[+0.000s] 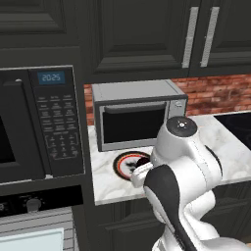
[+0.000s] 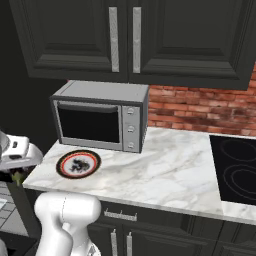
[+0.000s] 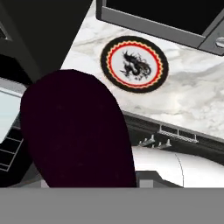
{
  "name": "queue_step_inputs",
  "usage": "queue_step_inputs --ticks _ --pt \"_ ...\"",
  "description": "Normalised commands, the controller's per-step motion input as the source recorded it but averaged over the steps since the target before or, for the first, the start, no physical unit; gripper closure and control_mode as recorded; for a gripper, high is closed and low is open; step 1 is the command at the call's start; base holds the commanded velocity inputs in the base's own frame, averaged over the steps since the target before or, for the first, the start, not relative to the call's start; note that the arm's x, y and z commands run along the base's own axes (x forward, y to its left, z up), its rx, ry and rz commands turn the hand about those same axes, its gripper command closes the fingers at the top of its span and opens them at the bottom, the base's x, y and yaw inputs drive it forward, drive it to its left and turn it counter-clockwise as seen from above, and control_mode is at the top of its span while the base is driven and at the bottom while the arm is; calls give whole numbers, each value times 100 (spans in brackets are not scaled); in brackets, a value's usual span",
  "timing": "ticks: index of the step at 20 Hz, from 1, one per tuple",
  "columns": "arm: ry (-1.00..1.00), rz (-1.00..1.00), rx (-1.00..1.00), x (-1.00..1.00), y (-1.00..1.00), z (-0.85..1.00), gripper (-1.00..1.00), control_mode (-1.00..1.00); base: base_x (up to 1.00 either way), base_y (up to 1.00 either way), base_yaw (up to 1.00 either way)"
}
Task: Place the eggplant on the rack of the oven.
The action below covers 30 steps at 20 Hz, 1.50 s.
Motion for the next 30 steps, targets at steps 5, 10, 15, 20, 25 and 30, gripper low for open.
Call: queue_step_inputs --ticks 5,10,15,20,25,30 --pt "-2 2 -1 -49 99 -32 100 -100 0 0 0" --pt "0 8 0 -32 99 -54 100 -100 0 0 0" --pt "0 9 0 1 100 -99 100 -100 0 0 0" --pt "-4 11 0 7 100 -99 100 -100 0 0 0" --pt "0 2 0 45 100 -87 100 -100 0 0 0" --pt "0 0 0 35 99 -69 100 -100 0 0 0"
